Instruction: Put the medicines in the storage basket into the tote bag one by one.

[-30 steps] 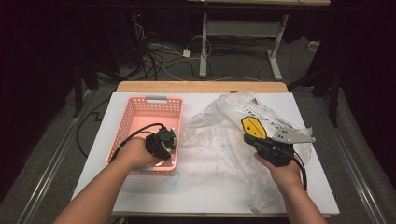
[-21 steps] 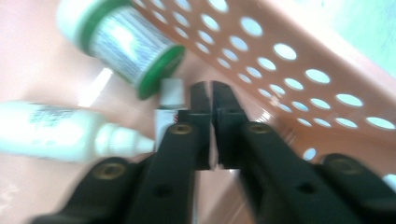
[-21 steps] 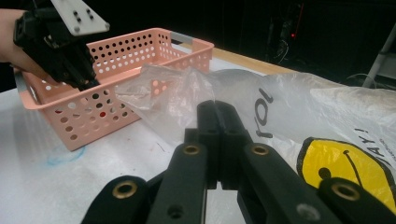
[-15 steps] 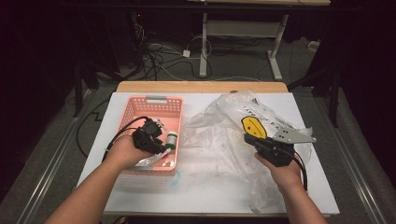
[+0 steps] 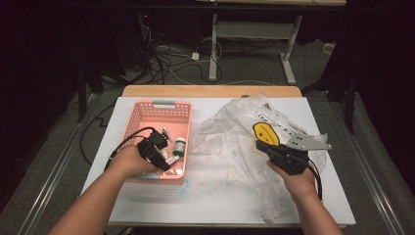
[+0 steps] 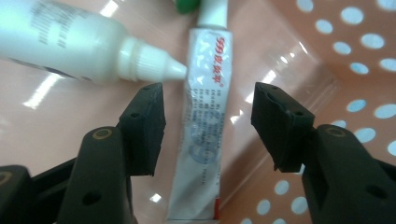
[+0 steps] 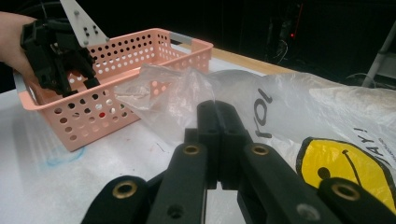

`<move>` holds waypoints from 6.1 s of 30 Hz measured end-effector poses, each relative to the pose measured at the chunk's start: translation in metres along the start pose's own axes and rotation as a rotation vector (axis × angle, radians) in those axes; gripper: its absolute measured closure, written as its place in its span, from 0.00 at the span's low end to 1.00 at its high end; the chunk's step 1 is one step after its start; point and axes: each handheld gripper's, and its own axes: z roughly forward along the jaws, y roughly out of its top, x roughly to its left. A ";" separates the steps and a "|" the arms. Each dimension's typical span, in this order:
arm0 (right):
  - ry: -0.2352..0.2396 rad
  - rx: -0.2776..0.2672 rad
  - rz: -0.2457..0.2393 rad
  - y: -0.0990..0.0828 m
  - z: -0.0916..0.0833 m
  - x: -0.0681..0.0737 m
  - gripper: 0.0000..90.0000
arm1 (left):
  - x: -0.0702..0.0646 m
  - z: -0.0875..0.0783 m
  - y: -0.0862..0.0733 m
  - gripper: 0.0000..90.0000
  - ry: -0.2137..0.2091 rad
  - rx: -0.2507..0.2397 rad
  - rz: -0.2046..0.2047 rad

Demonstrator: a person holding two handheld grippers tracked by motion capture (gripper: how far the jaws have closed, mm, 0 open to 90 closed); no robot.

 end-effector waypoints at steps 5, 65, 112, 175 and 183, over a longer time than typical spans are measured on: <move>-0.001 -0.001 0.001 0.000 0.000 0.000 1.00 | -0.001 0.004 0.003 0.51 -0.003 0.024 0.000; -0.005 -0.026 -0.029 0.005 -0.005 0.002 1.00 | -0.017 -0.023 -0.025 0.74 0.115 -0.243 0.052; -0.019 -0.043 -0.040 0.006 -0.007 0.002 1.00 | -0.038 -0.044 -0.074 0.74 0.103 -0.782 -0.086; -0.020 -0.081 -0.045 0.013 -0.014 0.001 1.00 | -0.157 0.005 0.044 0.74 -0.060 -0.801 0.156; -0.019 -0.089 -0.040 0.014 -0.014 0.000 1.00 | -0.156 0.015 0.064 0.74 -0.035 -0.796 0.145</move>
